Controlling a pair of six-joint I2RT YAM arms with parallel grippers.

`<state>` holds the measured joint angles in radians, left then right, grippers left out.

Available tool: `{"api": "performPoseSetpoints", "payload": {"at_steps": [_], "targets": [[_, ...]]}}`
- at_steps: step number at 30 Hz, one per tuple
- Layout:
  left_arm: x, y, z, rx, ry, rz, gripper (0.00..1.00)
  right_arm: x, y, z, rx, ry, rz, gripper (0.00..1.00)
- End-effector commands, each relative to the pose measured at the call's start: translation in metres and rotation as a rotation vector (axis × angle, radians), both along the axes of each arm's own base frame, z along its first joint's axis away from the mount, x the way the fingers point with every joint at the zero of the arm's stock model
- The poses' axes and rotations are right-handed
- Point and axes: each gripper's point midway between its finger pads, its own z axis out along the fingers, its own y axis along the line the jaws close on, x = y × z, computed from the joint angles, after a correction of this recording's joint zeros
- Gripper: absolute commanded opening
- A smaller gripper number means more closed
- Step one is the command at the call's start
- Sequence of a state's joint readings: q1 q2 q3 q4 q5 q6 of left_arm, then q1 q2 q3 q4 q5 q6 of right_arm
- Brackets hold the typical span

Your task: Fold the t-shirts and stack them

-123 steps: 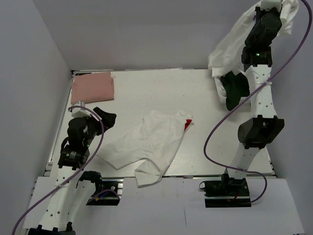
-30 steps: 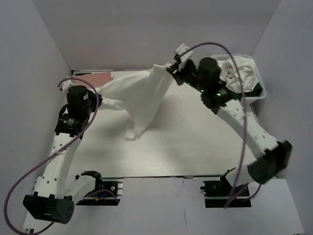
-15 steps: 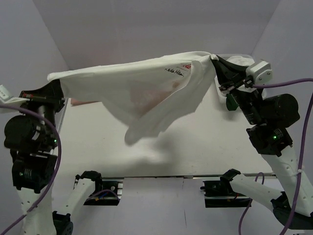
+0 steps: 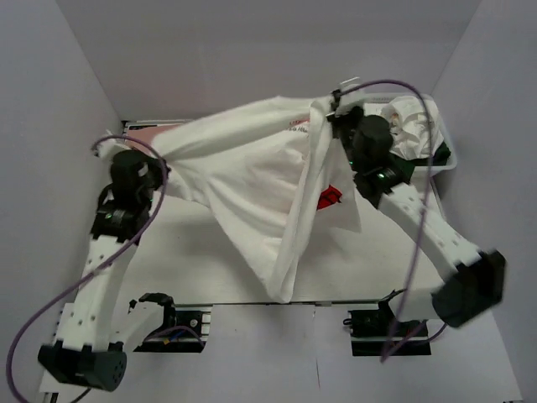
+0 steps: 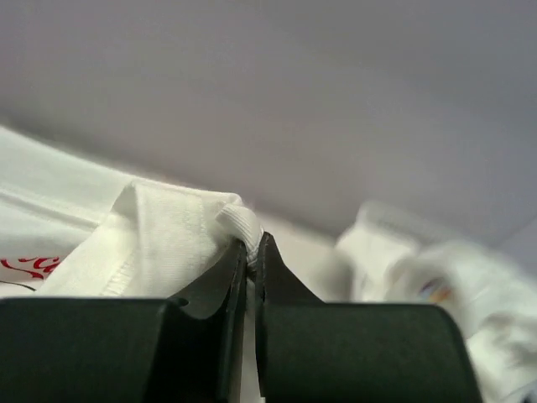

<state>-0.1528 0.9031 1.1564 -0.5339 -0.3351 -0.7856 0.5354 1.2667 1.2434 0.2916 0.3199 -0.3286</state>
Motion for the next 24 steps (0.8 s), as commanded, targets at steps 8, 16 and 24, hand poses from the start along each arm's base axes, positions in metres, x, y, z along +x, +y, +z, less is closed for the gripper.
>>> {"api": "performPoseSetpoints", "payload": {"at_steps": [8, 16, 24], "targets": [[-0.004, -0.012, -0.233, -0.01, 0.699, -0.015, 0.91, 0.091, -0.002, -0.234, -0.151, 0.659, -0.087, 0.9], [-0.025, -0.003, -0.266, 0.01, 0.8, 0.032, 1.0, 0.015, 0.03, -0.228, -0.033, 0.772, 0.074, 0.9], [-0.022, 0.004, -0.281, 0.042, 0.821, 0.069, 1.0, -0.117, 0.041, -0.311, 0.041, 1.118, 0.086, 0.9]]}}
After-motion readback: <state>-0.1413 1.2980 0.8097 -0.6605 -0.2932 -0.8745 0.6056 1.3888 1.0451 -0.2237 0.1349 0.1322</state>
